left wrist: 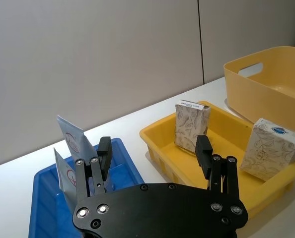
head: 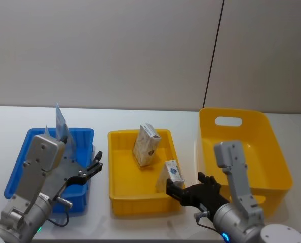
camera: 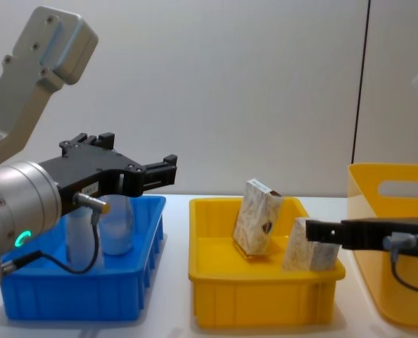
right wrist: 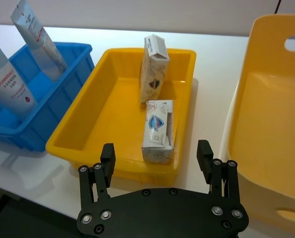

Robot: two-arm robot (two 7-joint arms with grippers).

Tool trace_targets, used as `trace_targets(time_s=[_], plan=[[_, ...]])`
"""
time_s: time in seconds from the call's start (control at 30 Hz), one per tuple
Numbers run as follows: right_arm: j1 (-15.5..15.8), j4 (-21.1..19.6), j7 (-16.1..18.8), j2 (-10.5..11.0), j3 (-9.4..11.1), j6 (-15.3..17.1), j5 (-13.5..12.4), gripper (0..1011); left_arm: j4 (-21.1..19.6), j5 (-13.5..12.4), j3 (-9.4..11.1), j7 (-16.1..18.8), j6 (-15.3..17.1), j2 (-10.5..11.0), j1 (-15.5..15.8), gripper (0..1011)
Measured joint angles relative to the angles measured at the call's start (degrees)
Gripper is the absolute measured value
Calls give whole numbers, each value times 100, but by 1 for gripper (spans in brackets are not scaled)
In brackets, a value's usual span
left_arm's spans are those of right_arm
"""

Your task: Bimanual collaborative sorting of washing and personal care products

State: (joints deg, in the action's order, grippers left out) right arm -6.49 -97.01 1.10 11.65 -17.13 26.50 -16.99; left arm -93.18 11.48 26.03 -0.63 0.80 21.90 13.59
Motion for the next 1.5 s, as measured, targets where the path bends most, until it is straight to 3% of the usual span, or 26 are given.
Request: trace_targets(time_s=[0.5, 1.5], plan=[[-270, 468, -92, -264, -53, 192, 92, 1004, 0, 0, 0, 0, 0, 0, 0, 1001], [-909, 1352, -71, -592, -176, 266, 357, 1004, 0, 0, 0, 0, 0, 0, 0, 1001]])
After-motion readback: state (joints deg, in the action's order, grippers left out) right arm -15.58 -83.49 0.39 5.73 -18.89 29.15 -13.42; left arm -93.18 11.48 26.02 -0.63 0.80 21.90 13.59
